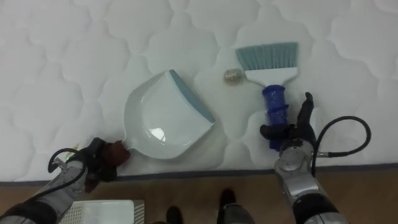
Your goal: Clean bed
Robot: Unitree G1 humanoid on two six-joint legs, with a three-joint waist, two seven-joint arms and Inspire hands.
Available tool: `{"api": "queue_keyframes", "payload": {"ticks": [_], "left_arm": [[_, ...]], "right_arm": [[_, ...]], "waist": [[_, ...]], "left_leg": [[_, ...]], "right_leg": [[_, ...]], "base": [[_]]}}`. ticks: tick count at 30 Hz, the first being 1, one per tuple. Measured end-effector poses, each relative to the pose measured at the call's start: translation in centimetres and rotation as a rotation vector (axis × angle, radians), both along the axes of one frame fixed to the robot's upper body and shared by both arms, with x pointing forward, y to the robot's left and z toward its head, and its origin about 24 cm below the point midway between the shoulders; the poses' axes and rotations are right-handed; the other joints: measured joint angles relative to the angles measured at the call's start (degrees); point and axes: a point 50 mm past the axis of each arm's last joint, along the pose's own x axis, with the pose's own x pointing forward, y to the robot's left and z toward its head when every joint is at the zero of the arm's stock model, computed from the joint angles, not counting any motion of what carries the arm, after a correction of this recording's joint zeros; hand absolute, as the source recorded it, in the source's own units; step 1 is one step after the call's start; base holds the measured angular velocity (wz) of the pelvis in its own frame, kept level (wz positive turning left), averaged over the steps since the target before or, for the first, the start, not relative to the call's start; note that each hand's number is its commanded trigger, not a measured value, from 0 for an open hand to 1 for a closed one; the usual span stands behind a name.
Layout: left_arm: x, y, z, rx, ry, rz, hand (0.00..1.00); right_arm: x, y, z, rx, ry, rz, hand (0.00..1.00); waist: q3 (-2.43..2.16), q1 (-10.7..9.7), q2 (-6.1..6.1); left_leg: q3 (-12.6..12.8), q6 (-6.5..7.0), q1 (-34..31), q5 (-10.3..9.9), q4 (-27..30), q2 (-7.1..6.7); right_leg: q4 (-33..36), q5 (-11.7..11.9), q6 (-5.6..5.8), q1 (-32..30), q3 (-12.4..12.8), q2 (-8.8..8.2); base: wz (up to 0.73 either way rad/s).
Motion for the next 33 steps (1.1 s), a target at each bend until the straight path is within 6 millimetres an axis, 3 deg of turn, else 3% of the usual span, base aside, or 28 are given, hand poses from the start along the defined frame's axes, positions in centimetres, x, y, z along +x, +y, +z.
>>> {"api": "queue_keyframes", "payload": {"ticks": [16, 18, 21, 22, 27, 28, 29, 33], "left_arm": [[0.4, -0.2, 0.3, -0.010, 0.001, -0.016, 1.00], [0.4, -0.2, 0.2, -0.010, 0.002, -0.016, 1.00], [0.4, -0.2, 0.2, -0.017, 0.012, -0.020, 1.00], [0.3, -0.2, 0.2, -0.018, 0.017, -0.021, 1.00], [0.3, -0.3, 0.1, -0.016, 0.027, -0.031, 1.00], [0.2, -0.4, 0.0, -0.013, 0.035, -0.042, 1.00], [0.2, -0.4, 0.0, -0.016, 0.044, -0.049, 1.00], [0.1, -0.6, -0.1, -0.014, 0.058, -0.063, 1.00]], "right_arm": [[-0.3, -1.1, -0.9, -0.012, 0.096, 0.005, 0.00], [-0.2, -1.1, -0.9, -0.011, 0.102, 0.007, 0.16], [-0.3, -1.6, -1.0, -0.010, 0.115, 0.007, 0.22], [-0.3, -1.8, -0.9, -0.017, 0.120, 0.001, 0.49], [-0.2, -4.4, 0.0, -0.074, 0.135, -0.042, 0.76], [-0.4, -5.0, 0.0, -0.084, 0.143, -0.053, 0.96], [-0.5, -5.3, 0.0, -0.091, 0.154, -0.062, 1.00], [-0.7, -5.6, -0.1, -0.081, 0.175, -0.091, 1.00]], "waist": [[-0.08, 0.1, 0.03], [-0.08, 0.2, 0.03], [-0.08, 0.2, 0.04], [-0.08, 0.3, 0.04], [-0.07, 1.0, 0.05], [-0.07, 1.4, 0.05], [-0.07, 1.6, 0.04], [-0.05, 1.9, 0.03]], "left_leg": [[-0.1, 0.02, -0.9, 0.0, 1.1, 0.16], [-0.3, 0.02, -1.0, 0.0, 1.3, 0.15], [-0.8, 0.05, -1.1, 0.0, 1.7, 0.14], [-0.8, 0.07, -1.1, 0.0, 1.8, 0.14], [-1.0, 0.24, -1.2, -0.1, 2.4, 0.18], [-1.0, 0.24, -1.2, -0.1, 2.5, 0.19], [-1.1, 0.25, -1.1, -0.1, 2.5, 0.20], [-1.1, 0.27, -1.4, -0.2, 2.8, 0.25]], "right_leg": [[0.1, 0.1, -0.20, 0.3, -2.4, -0.87], [0.1, 0.1, -0.19, 0.4, -2.4, -0.86], [0.1, 0.1, -0.18, 0.7, -2.7, -0.85], [0.2, 0.1, -0.17, 0.7, -2.7, -0.84], [0.5, 0.1, -0.15, 0.8, -2.7, -0.78], [0.6, 0.1, -0.15, 0.8, -2.7, -0.77], [0.7, 0.1, -0.16, 0.9, -2.7, -0.77], [1.1, -0.1, -0.29, 0.6, -2.6, -0.72]], "base": [[0.05], [0.02], [0.07], [0.03], [0.00], [0.00], [0.00], [0.00]]}}
